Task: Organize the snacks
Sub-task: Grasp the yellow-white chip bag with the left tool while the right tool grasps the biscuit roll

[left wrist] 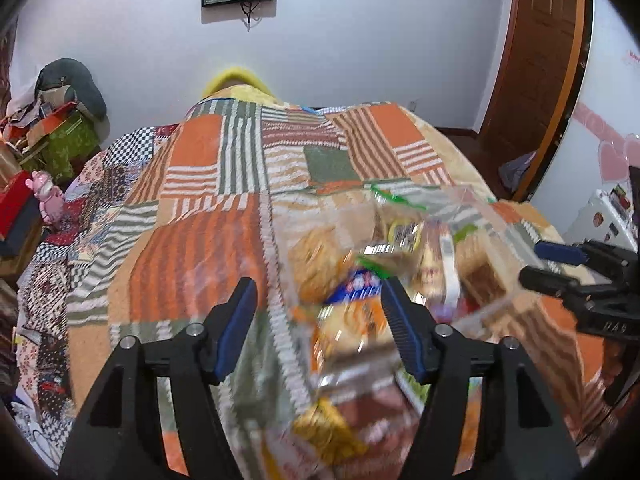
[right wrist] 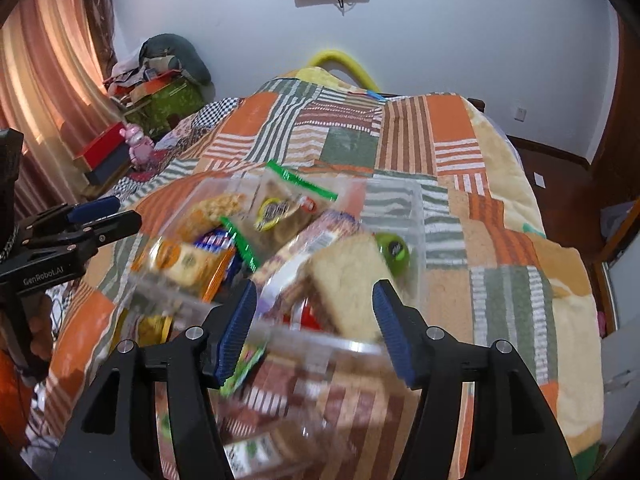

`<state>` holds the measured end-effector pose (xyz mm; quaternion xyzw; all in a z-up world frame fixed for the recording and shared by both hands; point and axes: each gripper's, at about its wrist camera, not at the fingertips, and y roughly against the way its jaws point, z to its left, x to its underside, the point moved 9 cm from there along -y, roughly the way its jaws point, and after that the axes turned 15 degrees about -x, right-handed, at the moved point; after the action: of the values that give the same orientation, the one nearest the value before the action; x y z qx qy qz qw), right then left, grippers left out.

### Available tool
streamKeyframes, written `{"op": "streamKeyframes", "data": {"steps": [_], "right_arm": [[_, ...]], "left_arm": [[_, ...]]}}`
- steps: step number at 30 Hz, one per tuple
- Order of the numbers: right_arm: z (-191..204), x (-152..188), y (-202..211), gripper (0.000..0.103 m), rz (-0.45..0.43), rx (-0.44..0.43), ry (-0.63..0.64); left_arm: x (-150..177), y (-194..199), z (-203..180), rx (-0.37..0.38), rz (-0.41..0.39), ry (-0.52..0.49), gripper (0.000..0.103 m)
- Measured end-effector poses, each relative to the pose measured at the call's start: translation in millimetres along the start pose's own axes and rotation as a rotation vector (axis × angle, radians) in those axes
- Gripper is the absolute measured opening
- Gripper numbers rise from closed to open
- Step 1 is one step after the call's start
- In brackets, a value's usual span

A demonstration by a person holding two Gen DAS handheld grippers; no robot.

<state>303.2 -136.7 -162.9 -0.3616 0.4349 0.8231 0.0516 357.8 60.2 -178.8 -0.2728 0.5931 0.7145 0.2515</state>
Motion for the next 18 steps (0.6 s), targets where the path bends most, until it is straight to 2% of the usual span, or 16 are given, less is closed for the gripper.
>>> {"op": "streamKeyframes", "data": {"steps": [4, 11, 16, 18], "right_arm": [[5, 19, 4, 0.059, 0.022, -0.007, -0.017], [12, 61, -3, 0.06, 0.09, -0.02, -0.062], [18, 85, -13, 0.06, 0.134, -0.039, -0.103], [20, 89, -15, 0.066, 0.134, -0.032, -0.1]], "left_arm": [[32, 2, 12, -0.023, 0.04, -0.019, 0.071], [92, -21, 17, -0.015, 0.177, -0.023, 0.074], [120, -41, 9, -0.012, 0.244, -0.017, 0.074], [126, -48, 5, -0.009, 0.263, -0.016, 0.074]]}}
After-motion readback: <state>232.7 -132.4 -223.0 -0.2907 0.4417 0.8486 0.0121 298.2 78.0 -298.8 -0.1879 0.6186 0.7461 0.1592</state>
